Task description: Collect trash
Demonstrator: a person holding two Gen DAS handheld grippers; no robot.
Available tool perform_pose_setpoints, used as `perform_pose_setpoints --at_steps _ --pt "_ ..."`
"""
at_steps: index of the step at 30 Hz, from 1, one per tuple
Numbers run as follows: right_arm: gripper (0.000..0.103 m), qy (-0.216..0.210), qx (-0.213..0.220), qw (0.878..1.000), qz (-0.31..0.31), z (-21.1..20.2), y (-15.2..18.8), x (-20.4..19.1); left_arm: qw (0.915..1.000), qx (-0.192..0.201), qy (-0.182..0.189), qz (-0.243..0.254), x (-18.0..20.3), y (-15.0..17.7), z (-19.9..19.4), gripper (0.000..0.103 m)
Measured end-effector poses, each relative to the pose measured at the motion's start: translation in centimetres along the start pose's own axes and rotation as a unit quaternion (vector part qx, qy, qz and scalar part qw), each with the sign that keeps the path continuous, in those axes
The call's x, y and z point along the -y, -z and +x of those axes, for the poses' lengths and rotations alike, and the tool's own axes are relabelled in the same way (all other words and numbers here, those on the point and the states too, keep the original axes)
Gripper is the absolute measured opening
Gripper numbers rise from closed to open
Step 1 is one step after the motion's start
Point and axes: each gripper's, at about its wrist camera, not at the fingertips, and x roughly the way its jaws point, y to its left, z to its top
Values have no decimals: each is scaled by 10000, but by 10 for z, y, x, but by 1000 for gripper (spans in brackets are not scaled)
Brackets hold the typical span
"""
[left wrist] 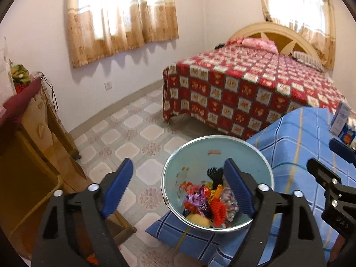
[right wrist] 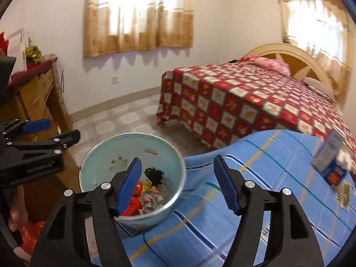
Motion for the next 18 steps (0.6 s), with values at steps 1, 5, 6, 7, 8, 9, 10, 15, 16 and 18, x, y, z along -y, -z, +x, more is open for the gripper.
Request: perform_pose_setpoints --at_steps 1,5,6,7,8,9,10,15,16,18 --pt "68 53 62 10000 29 -8 0 3 10000 70 14 -7 1 -1 -8 87" --pt "71 260 291 9992 49 -34 2 11 9993 329 180 -1 9 -5 -34 89" --pt "71 276 329 9991 72 -39 3 13 9990 388 209 -2 11 -5 -40 90" --pt "71 296 378 9988 121 -45 3 18 9989 416 238 -5 11 -7 -43 91" --pt "71 346 442 9983 163 -51 2 23 9987 441 272 -3 12 -7 -47 91" --pt "71 382 485 9979 183 -55 2 25 9984 474 300 12 13 -8 -51 91" --pt "72 422 534 9975 211 -61 2 28 9982 520 314 13 14 -7 -55 91" --pt "73 502 618 9964 282 -78 2 39 9971 652 391 58 19 -10 -68 93" --pt "73 523 631 9962 296 -80 1 41 9970 674 384 74 20 -10 -71 93" --pt "73 532 652 9960 300 -85 2 42 9966 717 401 74 21 -11 -74 93"
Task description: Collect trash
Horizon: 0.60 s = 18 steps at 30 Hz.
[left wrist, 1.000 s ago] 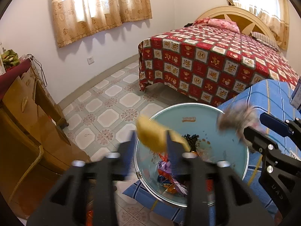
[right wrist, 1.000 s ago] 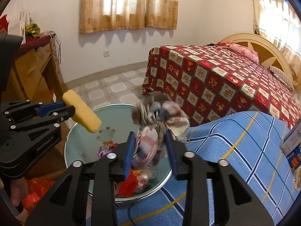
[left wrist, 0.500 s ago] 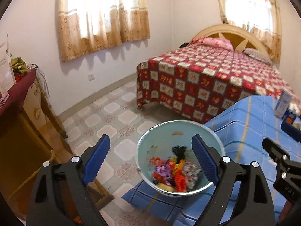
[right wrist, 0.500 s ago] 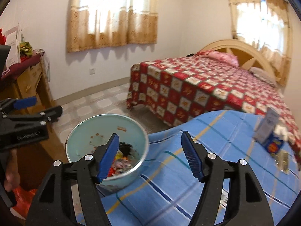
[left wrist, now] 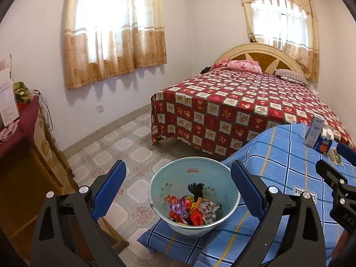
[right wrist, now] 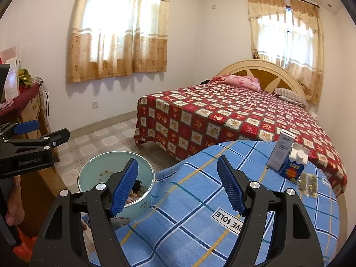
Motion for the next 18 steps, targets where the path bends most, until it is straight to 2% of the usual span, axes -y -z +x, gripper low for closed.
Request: perform_pose_setpoints --at_steps 18 --pt "73 7 59 10000 73 -15 -4 4 9999 83 -76 -37 -4 -1 -5 97"
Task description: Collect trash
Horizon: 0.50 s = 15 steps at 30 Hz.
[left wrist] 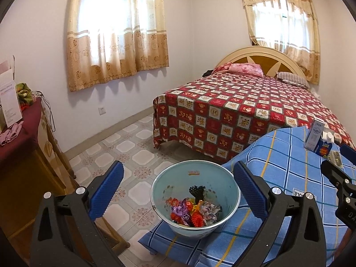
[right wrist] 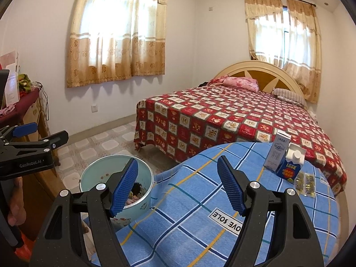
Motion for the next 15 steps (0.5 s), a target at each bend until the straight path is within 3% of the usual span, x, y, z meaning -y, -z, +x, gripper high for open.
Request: perform_pose_setpoints --at_steps 15 --pt "73 2 24 10000 14 -2 -6 -4 10000 1 -46 -22 -6 -1 -3 97"
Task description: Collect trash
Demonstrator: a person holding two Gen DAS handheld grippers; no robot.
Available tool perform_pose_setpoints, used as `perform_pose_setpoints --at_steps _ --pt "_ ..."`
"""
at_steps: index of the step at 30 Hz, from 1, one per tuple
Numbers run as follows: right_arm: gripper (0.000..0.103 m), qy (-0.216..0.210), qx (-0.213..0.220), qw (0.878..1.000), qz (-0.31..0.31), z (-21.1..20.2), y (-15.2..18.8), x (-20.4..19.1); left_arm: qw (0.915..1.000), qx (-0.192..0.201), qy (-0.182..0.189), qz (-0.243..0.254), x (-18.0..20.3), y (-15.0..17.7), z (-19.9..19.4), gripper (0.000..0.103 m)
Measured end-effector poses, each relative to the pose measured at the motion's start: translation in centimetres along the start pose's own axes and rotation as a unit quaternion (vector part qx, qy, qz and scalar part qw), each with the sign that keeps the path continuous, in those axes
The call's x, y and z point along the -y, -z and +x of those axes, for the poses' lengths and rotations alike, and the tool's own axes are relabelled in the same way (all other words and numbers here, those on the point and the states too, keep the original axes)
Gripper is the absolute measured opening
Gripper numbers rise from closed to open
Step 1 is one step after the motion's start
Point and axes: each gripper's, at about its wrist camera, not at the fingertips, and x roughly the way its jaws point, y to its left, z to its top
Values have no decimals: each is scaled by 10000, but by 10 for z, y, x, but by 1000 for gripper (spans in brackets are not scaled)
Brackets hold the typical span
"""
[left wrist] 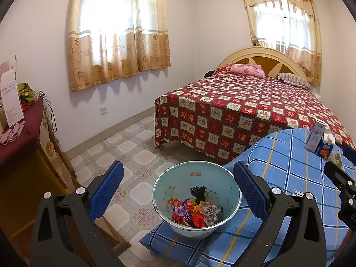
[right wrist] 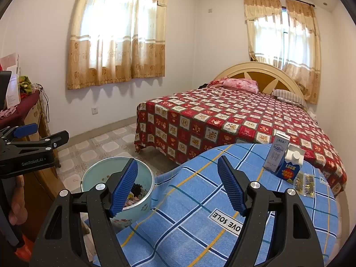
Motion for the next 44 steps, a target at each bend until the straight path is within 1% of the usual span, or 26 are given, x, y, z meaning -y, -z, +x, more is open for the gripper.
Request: perform_pose_setpoints --at_steps 9,27,34,37,39,42,44 --pt "74 6 -12 10000 14 1 1 -1 10000 -97 8 -2 -1 0 4 97" --pt "75 20 20 10000 21 1 5 -1 9997 -210 47 75 8 3 9 97" --pt "76 61 -6 10000 25 0 7 2 9996 -168 -103 212 13 6 10 97" --pt "76 177 -52 9998 6 0 9 11 9995 -204 -79 212 12 5 11 97" --pt "77 372 -160 9992 42 2 14 25 9995 -203 -92 233 11 5 11 97" --pt "80 744 -432 9960 244 8 25 60 9995 -188 -111 229 11 5 11 97" --pt "81 1128 -767 9896 462 16 38 96 9995 -178 -134 226 10 5 12 97"
